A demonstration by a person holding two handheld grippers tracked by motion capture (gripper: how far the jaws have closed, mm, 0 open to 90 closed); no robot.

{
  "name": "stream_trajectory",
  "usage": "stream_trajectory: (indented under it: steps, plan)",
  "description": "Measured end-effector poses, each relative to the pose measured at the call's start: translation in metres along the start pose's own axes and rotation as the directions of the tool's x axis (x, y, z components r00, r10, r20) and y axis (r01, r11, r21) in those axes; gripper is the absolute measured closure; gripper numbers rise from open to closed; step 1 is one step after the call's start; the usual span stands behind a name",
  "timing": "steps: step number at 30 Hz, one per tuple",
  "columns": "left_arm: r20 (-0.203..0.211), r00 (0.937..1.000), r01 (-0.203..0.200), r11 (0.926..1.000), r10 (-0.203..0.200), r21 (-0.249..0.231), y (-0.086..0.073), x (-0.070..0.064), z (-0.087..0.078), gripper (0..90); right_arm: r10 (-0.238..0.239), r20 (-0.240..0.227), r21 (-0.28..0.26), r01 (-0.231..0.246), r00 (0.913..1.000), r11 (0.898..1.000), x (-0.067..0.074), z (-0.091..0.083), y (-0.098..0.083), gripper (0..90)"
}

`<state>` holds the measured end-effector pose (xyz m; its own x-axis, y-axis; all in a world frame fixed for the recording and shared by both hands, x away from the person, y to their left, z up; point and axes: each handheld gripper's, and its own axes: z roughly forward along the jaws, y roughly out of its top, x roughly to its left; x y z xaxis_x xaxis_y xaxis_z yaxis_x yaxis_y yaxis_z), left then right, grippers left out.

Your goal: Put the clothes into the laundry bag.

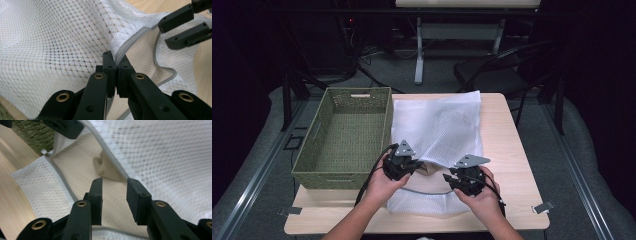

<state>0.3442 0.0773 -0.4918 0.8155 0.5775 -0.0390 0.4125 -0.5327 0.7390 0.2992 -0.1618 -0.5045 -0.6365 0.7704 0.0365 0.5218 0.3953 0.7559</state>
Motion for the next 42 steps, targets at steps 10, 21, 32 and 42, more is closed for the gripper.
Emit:
stream_trajectory:
  steps: [10,21,32,42]
  plan:
    - [-0.001,1.0,0.002,1.0,-0.002,-0.006,0.001,-0.001,-0.002,88.0,0.013,0.08,-0.007,-0.012,0.9967,1.0,-0.019,0.001,-0.018,54.5]
    - [0.002,1.0,0.002,1.0,-0.002,-0.01,0.001,0.0,-0.002,87.9,-0.053,0.127,-0.005,0.054,0.9905,0.999,-0.02,0.017,-0.015,48.6]
    - [0.003,1.0,0.005,1.0,-0.005,-0.009,0.0,0.0,-0.002,87.3,-0.052,0.122,0.046,0.047,0.9912,0.998,-0.033,0.018,-0.019,79.3]
    - [0.015,0.9999,0.001,1.0,-0.001,0.008,-0.001,0.0,0.0,83.0,0.018,0.099,0.002,-0.018,0.9949,1.0,-0.043,0.0,-0.016,88.7]
